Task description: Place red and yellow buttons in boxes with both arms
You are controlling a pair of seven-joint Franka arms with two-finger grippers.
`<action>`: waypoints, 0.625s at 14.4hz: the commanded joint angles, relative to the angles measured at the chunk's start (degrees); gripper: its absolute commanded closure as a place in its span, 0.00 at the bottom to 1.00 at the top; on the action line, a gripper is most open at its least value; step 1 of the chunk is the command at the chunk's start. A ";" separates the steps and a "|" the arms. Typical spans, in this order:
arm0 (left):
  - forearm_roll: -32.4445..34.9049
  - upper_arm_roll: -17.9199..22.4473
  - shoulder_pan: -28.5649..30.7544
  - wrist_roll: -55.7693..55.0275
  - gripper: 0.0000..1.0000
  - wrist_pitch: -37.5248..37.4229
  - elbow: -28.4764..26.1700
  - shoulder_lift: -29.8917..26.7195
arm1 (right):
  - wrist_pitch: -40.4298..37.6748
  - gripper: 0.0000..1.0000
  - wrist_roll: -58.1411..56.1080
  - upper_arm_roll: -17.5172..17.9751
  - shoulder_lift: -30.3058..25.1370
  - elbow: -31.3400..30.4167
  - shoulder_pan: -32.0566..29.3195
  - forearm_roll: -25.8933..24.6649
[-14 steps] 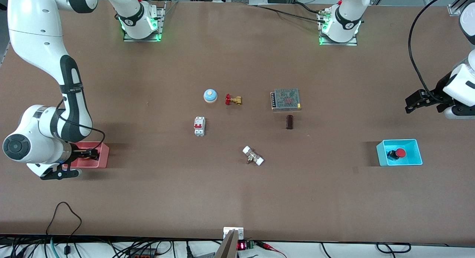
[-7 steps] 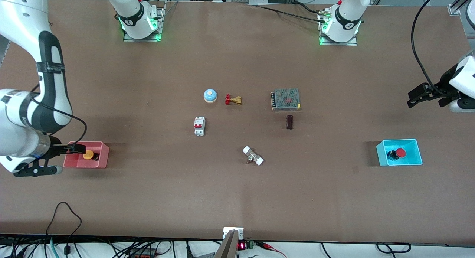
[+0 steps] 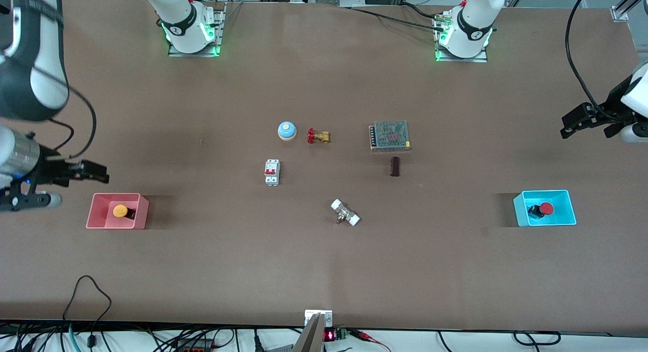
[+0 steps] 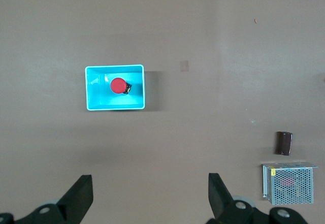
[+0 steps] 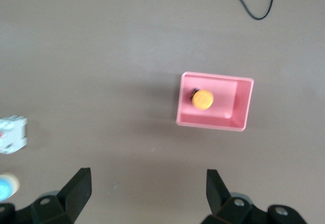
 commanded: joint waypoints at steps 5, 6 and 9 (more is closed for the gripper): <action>-1.14 -0.22 -0.75 -0.64 0.00 -1.25 -0.87 -2.62 | -11.30 0.00 3.80 -1.48 -9.59 -2.26 0.43 -0.54; -1.14 -0.31 -0.75 -0.91 0.00 -1.43 -0.87 -2.71 | -11.30 0.00 3.80 -2.27 -9.94 -2.44 0.70 -0.63; -1.22 -0.66 -0.84 -1.08 0.00 -3.27 1.23 -2.27 | -9.38 0.00 3.80 -2.28 -13.62 -7.95 0.70 -2.55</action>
